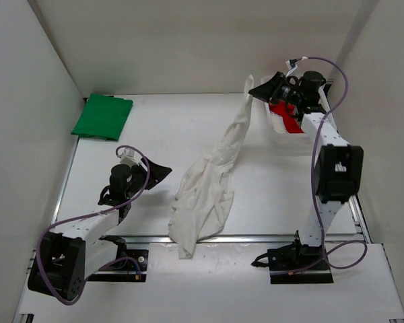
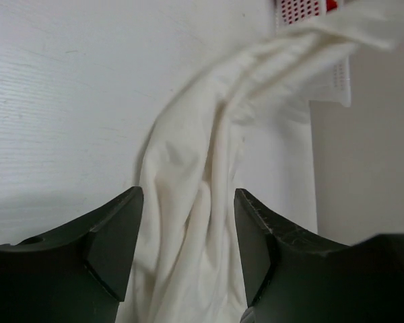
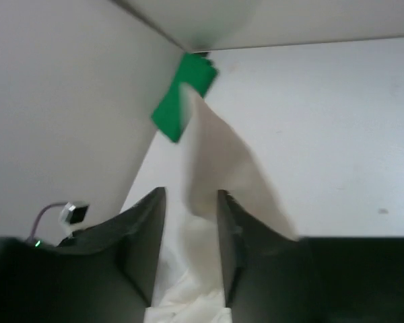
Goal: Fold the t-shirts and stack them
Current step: Move the tshirt to the center of the board, then flatten out the tshirt
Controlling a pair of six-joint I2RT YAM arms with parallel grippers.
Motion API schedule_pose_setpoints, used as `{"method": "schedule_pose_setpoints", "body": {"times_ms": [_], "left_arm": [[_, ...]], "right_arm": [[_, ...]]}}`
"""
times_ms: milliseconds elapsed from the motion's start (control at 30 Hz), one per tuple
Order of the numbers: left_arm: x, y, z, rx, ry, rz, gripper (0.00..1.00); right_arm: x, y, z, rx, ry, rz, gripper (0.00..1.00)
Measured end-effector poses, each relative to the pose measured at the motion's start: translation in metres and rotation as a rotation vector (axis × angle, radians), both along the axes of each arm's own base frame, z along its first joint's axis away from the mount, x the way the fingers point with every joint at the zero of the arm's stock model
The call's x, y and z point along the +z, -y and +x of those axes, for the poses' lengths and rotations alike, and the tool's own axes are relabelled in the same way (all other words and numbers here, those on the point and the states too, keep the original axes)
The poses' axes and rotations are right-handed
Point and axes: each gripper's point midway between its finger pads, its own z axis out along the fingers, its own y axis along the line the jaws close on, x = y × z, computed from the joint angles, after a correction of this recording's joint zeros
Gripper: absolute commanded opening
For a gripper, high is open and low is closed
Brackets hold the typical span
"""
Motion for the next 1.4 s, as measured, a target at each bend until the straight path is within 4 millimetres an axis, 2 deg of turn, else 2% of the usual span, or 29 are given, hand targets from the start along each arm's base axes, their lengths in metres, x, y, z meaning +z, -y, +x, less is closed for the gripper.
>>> {"method": "schedule_pose_setpoints", "body": {"times_ms": [33, 100, 133, 200, 267, 333, 400, 467, 500, 533, 600, 667, 733, 800, 933, 967, 1000, 1033, 1067, 1133, 1167, 1233, 1333, 1400], "left_arm": [[-0.003, -0.001, -0.001, 0.002, -0.005, 0.015, 0.69], [-0.011, -0.002, -0.003, 0.005, -0.019, 0.051, 0.7], [-0.015, -0.004, -0.004, 0.008, -0.028, 0.068, 0.69], [-0.021, -0.006, -0.005, 0.013, -0.042, 0.097, 0.72], [-0.028, -0.009, -0.005, 0.018, -0.062, 0.137, 0.74], [-0.034, -0.008, -0.002, 0.009, -0.084, 0.181, 0.76], [-0.04, 0.001, -0.002, -0.028, -0.1, 0.217, 0.79], [-0.052, 0.011, -0.004, -0.076, -0.133, 0.238, 0.81], [-0.059, 0.016, -0.006, -0.1, -0.154, 0.245, 0.81], [-0.066, 0.019, -0.008, -0.12, -0.18, 0.247, 0.82], [-0.08, 0.024, -0.013, -0.152, -0.225, 0.243, 0.84], [-0.077, 0.032, -0.008, -0.175, -0.212, 0.228, 0.85], [-0.077, 0.04, -0.006, -0.194, -0.208, 0.221, 0.84], [-0.077, 0.05, -0.004, -0.223, -0.204, 0.204, 0.81], [-0.077, 0.07, 0.003, -0.275, -0.195, 0.184, 0.79], [-0.078, 0.076, 0.005, -0.286, -0.192, 0.181, 0.77], [-0.078, 0.081, 0.006, -0.298, -0.191, 0.176, 0.68], [-0.079, 0.086, 0.007, -0.309, -0.193, 0.17, 0.58], [-0.082, 0.089, 0.007, -0.314, -0.202, 0.167, 0.43], [-0.09, 0.092, 0.004, -0.318, -0.226, 0.164, 0.27], [-0.094, 0.093, 0.003, -0.319, -0.241, 0.164, 0.19], [-0.096, 0.093, 0.004, -0.316, -0.25, 0.161, 0.12], [-0.091, 0.092, 0.008, -0.298, -0.25, 0.154, 0.09], [-0.082, 0.086, 0.012, -0.275, -0.243, 0.148, 0.08]], "right_arm": [[-0.018, 0.005, 0.018, -0.003, -0.06, 0.0, 0.46], [-0.045, 0.015, 0.048, -0.051, -0.151, -0.026, 0.53], [-0.052, 0.021, 0.057, -0.092, -0.187, -0.056, 0.54], [-0.057, 0.021, 0.058, -0.154, -0.226, -0.121, 0.52], [-0.051, 0.009, 0.041, -0.2, -0.221, -0.194, 0.35], [-0.056, -0.022, -0.011, -0.208, -0.205, -0.258, 0.29], [-0.077, -0.06, -0.085, -0.145, -0.219, -0.314, 0.22], [-0.11, -0.098, -0.156, -0.027, -0.24, -0.375, 0.19], [-0.131, -0.106, -0.184, 0.014, -0.264, -0.414, 0.26], [-0.152, -0.109, -0.204, 0.035, -0.301, -0.457, 0.31], [-0.202, -0.098, -0.239, 0.029, -0.385, -0.59, 0.5], [-0.237, -0.083, -0.273, 0.031, -0.445, -0.709, 0.56], [-0.252, -0.073, -0.298, 0.046, -0.472, -0.772, 0.59], [-0.259, -0.072, -0.314, 0.07, -0.48, -0.789, 0.59], [-0.268, -0.078, -0.325, 0.103, -0.495, -0.789, 0.62], [-0.268, -0.08, -0.326, 0.106, -0.491, -0.789, 0.62], [-0.268, -0.083, -0.326, 0.113, -0.486, -0.785, 0.58], [-0.268, -0.086, -0.327, 0.121, -0.48, -0.778, 0.41], [-0.268, -0.089, -0.326, 0.129, -0.472, -0.773, 0.31], [-0.268, -0.092, -0.323, 0.129, -0.467, -0.76, 0.02], [-0.269, -0.092, -0.319, 0.122, -0.466, -0.758, 0.0], [-0.27, -0.086, -0.312, 0.088, -0.479, -0.756, 0.0], [-0.263, -0.073, -0.297, 0.02, -0.469, -0.751, 0.0], [-0.246, -0.058, -0.285, -0.041, -0.449, -0.718, 0.0]]}}
